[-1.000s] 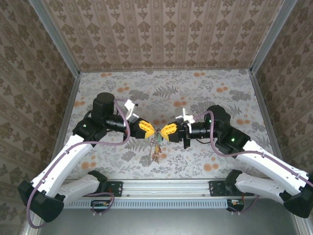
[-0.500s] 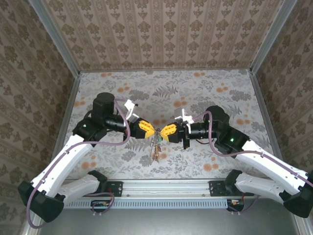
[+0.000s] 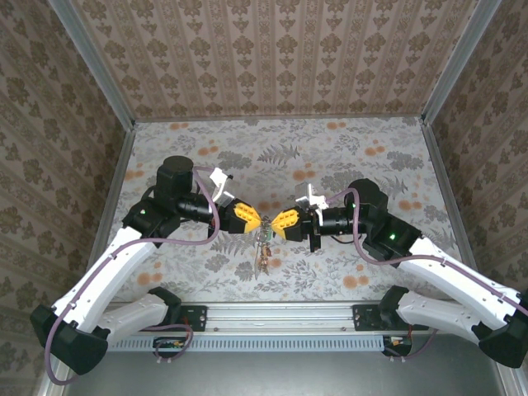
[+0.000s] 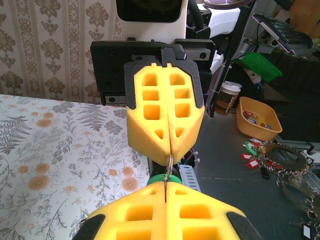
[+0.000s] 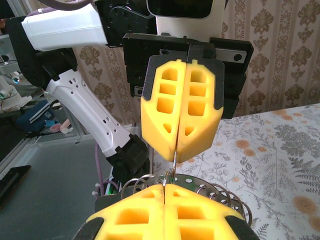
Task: Put the keys on the keyring
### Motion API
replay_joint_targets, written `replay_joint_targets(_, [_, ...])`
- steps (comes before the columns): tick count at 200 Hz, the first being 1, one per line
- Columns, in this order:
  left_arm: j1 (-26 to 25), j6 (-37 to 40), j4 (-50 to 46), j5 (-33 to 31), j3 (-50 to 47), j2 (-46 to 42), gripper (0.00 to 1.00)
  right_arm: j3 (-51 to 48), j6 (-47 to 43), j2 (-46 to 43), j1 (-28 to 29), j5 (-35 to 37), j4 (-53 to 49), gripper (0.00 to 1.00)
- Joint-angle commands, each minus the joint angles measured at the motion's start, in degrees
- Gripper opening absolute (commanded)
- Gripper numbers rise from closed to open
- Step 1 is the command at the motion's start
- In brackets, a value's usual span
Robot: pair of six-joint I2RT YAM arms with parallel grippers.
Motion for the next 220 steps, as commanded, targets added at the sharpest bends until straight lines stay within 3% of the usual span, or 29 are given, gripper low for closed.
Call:
replay_joint_targets(1, [-0.3, 1.4, 0.2, 1.9, 1.6, -1.3, 0.0, -0.5, 0.2, -0.8, 0.1, 0.8, 0.2, 0.0])
replay_joint_targets(220, [-0.5, 1.5, 0.2, 1.7, 1.7, -1.6, 0.0, -0.5, 0.5, -1.4, 0.2, 0.9, 0.0, 0.0])
